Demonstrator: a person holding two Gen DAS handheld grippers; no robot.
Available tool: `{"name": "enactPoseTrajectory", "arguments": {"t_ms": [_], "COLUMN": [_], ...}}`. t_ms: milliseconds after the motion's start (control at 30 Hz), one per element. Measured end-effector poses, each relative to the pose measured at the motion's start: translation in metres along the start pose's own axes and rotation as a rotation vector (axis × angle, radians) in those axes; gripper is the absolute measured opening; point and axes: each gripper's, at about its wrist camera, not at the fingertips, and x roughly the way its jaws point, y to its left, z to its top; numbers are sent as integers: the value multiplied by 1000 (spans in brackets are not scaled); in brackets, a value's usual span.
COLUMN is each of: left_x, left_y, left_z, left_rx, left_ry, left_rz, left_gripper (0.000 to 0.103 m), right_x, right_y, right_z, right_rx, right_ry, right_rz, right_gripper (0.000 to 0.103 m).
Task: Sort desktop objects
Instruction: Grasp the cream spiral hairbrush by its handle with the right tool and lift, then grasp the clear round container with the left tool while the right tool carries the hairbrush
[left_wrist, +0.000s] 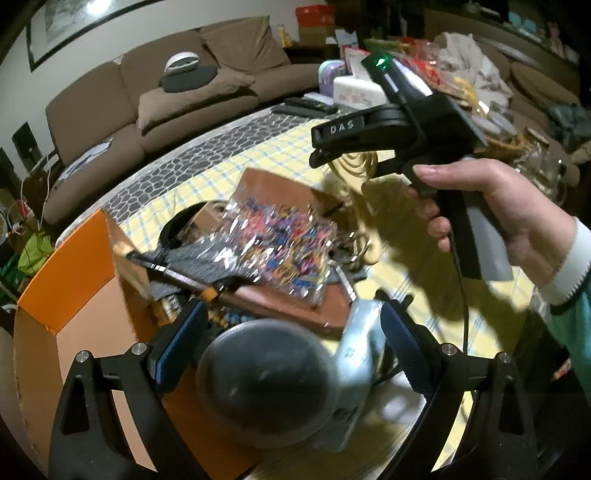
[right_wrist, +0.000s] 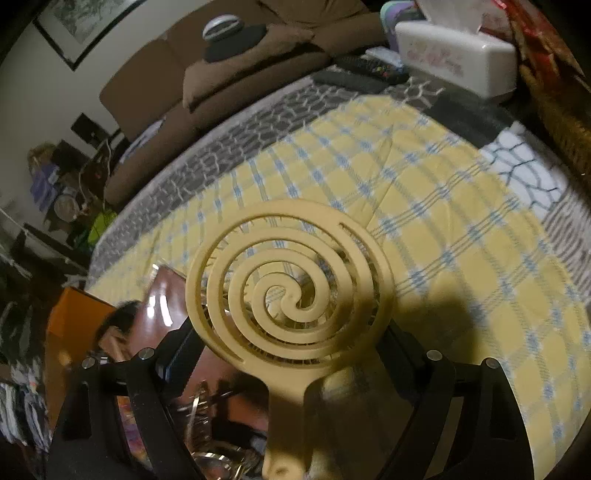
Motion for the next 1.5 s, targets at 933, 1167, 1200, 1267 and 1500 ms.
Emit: {"name": "enactPoseTrajectory", "arguments": {"t_ms": [933,1167,1200,1267,1500], "left_x": [25,21,19,14,-41], "left_y": [-11,4,4,8,48], "left_z": [-34,-27,-26,-22,-7], "left_rx": [251,127,120,86,-115], "left_ry": [198,183,178,151,-26], "left_rz": [129,69,71,68,-7], "left_gripper": [96,85,85,85,85], "right_x": [-90,-107,-109,-117,-147], "right_y": [35,57,60,69,103], "right_z": [2,-2,-2,-4,-8], "right_rx": [-117,-162,-170,-191,-252], "right_ry": [-45,-66,-68,-76,-117], "right_rz": [114,146,152,172,248], "right_gripper": [87,87,87,87,87]}}
